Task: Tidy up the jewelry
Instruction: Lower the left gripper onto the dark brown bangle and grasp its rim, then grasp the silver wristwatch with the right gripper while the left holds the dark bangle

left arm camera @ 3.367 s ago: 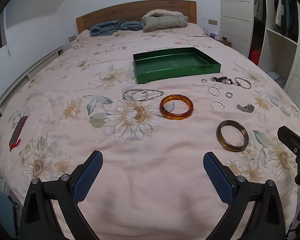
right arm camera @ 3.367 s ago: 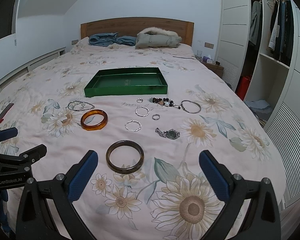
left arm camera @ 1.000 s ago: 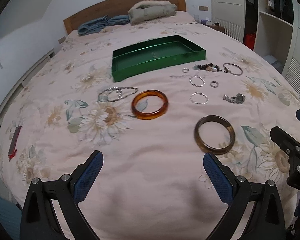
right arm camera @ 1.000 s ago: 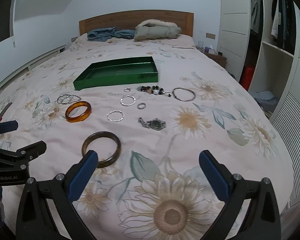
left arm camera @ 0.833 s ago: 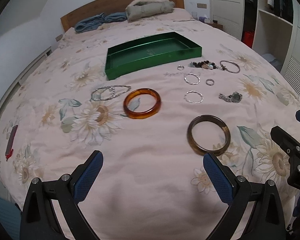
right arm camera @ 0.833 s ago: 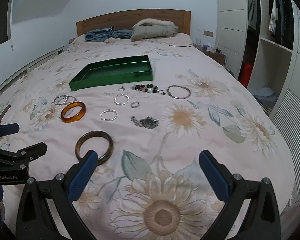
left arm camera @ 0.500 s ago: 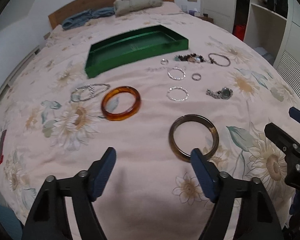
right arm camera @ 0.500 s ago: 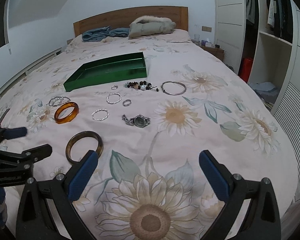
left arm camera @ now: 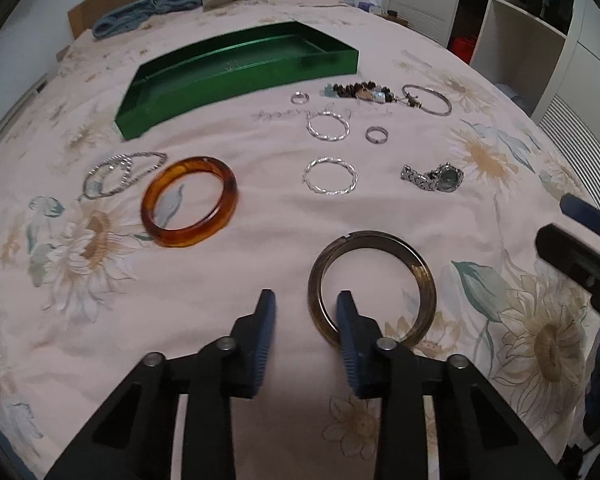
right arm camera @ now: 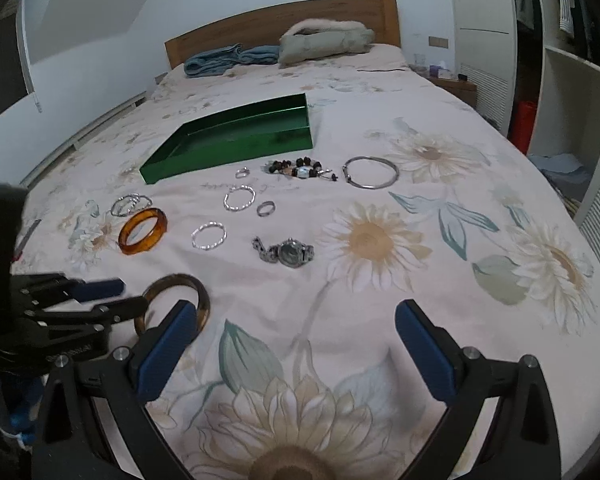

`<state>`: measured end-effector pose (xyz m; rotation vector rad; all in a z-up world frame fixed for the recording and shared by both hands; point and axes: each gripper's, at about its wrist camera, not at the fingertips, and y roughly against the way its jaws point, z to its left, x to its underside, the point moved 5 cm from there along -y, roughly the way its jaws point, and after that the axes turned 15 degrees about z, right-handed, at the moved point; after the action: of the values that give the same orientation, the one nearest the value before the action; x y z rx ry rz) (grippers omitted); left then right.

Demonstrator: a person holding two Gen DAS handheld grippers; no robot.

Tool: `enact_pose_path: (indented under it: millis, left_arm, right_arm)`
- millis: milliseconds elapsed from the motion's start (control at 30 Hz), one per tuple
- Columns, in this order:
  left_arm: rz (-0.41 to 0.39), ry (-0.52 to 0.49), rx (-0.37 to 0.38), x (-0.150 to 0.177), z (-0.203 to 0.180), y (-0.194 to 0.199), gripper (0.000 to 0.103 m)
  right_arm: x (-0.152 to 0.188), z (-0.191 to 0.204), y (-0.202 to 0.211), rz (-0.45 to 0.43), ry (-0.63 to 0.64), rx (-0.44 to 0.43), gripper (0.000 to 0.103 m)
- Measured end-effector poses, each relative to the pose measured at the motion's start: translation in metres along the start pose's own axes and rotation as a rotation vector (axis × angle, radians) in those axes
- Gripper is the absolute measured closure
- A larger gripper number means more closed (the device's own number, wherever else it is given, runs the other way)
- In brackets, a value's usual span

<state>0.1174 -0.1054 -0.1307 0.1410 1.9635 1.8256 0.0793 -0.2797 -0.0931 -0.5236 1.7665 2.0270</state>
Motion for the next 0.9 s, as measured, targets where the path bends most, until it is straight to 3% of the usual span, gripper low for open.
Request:
enact_pose_path:
  millis: [333,400,467,567,900]
  left_arm:
    - [0.009,-0.045,0.041,-0.016,-0.006,-0.021,0.081]
    - [0.011,-0.061,0.043,-0.018,-0.008,-0.025,0.082]
    - [0.013,-0.083,0.037,-0.02,-0.011,-0.027,0.084]
    - [0.025,-0.105,0.046,-0.022,-0.015,-0.032,0.09]
    - [0.026,-0.158,0.019,-0.028,-0.021,-0.038,0.093]
  right_arm:
    - [-0.003,-0.03,-0.001,0.014,0.005,-0.024,0.009]
    - [-0.008,-0.028,-0.006,0.028,0.035,-0.036,0.018]
    - [-0.017,-0.021,-0.014,0.048,0.082,-0.067,0.036]
    - [-0.028,-0.006,-0.028,0.078,0.175,-0.1,0.048]
    - [-0.056,0.02,-0.079,0.188,0.412,-0.114,0.051]
